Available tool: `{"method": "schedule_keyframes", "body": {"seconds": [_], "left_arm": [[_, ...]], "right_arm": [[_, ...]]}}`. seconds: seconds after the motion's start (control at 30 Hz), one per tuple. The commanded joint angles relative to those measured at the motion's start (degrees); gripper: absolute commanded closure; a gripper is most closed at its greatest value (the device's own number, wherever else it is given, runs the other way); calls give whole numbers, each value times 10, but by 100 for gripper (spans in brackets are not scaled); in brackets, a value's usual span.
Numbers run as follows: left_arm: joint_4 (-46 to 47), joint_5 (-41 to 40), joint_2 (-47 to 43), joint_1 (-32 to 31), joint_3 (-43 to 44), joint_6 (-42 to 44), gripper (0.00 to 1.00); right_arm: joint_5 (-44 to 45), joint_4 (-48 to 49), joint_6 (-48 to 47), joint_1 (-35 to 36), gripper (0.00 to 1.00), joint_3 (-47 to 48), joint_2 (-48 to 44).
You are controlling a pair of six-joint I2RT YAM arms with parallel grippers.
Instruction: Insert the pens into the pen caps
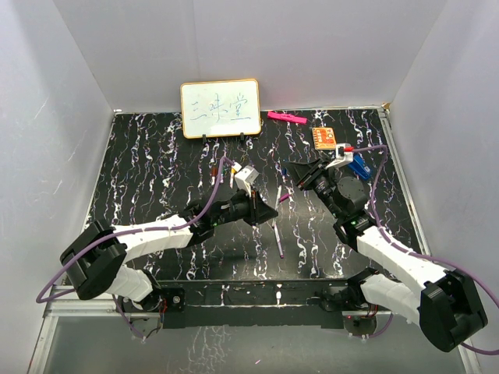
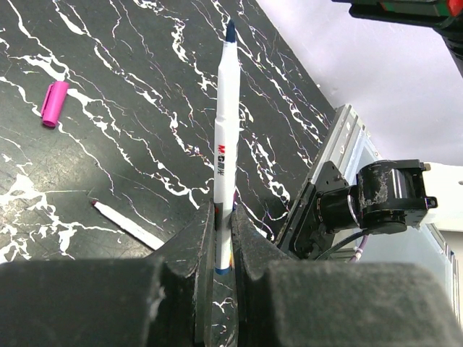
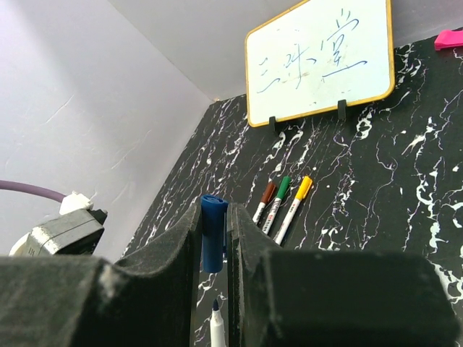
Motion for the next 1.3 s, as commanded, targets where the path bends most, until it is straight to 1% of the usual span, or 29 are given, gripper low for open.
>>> {"method": "schedule_keyframes", "body": {"seconds": [0.0, 1.27], "left_arm": [[24, 0, -7, 1, 14, 2, 100], [20, -20, -12, 0, 15, 2, 100]], "right_arm": [[-11, 44, 6, 7, 100, -4, -1], [-14, 29, 2, 24, 100, -20, -4]]}}
